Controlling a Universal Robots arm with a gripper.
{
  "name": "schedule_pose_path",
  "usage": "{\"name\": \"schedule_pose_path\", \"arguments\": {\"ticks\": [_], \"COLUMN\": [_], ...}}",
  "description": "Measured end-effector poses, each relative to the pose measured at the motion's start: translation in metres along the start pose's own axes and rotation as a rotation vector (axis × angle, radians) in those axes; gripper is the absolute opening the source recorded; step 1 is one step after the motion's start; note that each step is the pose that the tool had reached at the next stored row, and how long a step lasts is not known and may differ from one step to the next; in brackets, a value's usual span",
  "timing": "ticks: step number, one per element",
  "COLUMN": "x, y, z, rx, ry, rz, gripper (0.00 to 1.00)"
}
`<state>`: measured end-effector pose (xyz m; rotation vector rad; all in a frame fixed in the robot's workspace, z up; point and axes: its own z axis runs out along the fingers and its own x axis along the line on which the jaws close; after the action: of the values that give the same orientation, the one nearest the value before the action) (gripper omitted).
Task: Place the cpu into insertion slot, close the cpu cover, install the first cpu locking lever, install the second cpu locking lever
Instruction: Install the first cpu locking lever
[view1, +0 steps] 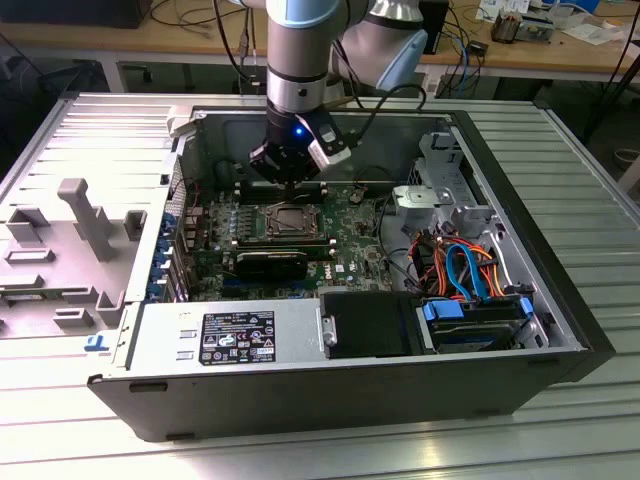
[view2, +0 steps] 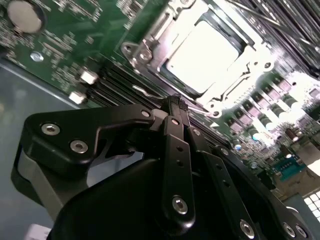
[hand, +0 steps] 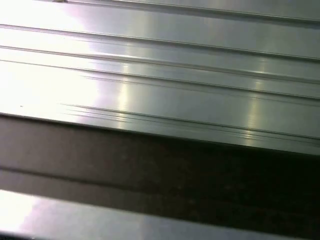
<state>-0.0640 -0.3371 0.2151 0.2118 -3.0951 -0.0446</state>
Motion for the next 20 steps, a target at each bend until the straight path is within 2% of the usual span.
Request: {"name": "schedule_pose_path", "arguments": {"ticks": [2, 7, 11, 20], "x": [0.0054, 0.0052, -0.0026, -0.0141], "y": [0.0008, 0.0008, -0.0003, -0.0030], "z": [0.0002, 0.0003, 0.0006, 0.0028], "rx": [0.0000, -0.0004, -0.0026, -0.0042], "ry": [-0.0025, -0.0023, 0.0001, 0.0044], "rz": [0.000, -0.001, -0.001, -0.001], "gripper": [0.11, 0.11, 0.11, 0.11]}}
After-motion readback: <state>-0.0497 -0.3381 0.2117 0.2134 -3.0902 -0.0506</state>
